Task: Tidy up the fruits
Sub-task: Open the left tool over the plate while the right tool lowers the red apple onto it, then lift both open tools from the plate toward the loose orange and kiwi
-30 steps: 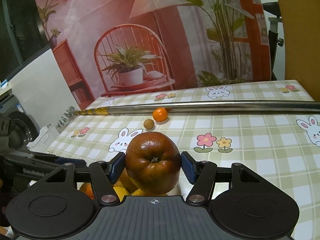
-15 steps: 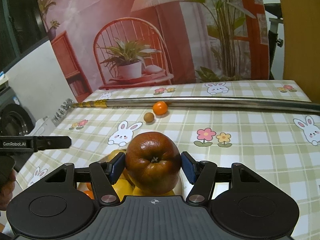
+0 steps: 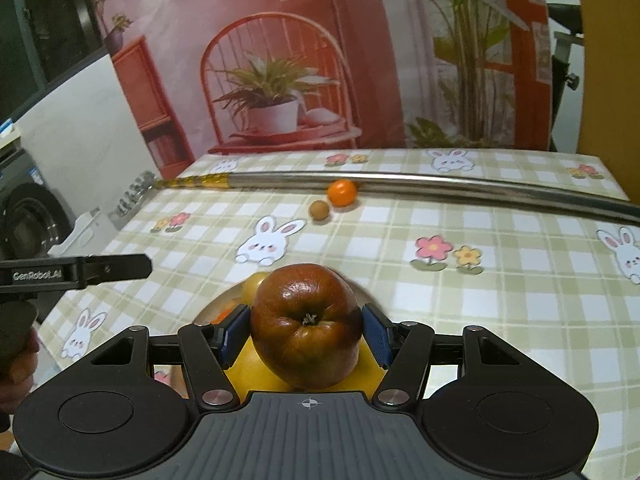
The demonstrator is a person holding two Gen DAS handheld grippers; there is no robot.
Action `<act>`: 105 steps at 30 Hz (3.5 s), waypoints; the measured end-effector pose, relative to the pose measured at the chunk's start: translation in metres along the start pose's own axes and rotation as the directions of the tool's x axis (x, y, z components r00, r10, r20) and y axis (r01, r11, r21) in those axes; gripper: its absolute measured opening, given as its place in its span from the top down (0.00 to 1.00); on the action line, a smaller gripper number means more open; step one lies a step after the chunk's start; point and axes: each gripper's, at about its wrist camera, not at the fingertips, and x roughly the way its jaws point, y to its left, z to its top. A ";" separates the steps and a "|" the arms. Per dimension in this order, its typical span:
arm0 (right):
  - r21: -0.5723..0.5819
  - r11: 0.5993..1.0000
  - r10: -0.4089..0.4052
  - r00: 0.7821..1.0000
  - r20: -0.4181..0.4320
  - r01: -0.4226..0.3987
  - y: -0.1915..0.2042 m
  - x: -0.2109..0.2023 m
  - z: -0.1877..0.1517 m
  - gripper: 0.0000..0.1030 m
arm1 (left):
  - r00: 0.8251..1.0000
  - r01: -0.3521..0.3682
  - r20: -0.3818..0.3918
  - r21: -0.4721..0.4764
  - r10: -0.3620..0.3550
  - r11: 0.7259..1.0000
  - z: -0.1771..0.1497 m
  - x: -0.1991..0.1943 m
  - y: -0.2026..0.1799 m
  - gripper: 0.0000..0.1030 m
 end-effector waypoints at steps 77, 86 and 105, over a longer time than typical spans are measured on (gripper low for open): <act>-0.072 0.996 -0.053 0.992 0.113 0.061 -0.005 -0.034 0.018 0.45 | 1.000 -0.014 0.015 0.006 0.014 1.000 -0.003 -0.020 -0.003 0.11; -0.072 0.991 -0.098 0.980 0.174 0.111 -0.029 -0.032 0.047 0.45 | 0.997 -0.044 0.066 0.032 0.042 0.999 0.026 -0.019 0.000 0.11; -0.081 0.990 -0.102 0.979 0.174 0.117 -0.064 0.008 0.074 0.45 | 0.998 0.021 0.061 0.172 -0.032 0.985 0.059 0.031 -0.025 0.14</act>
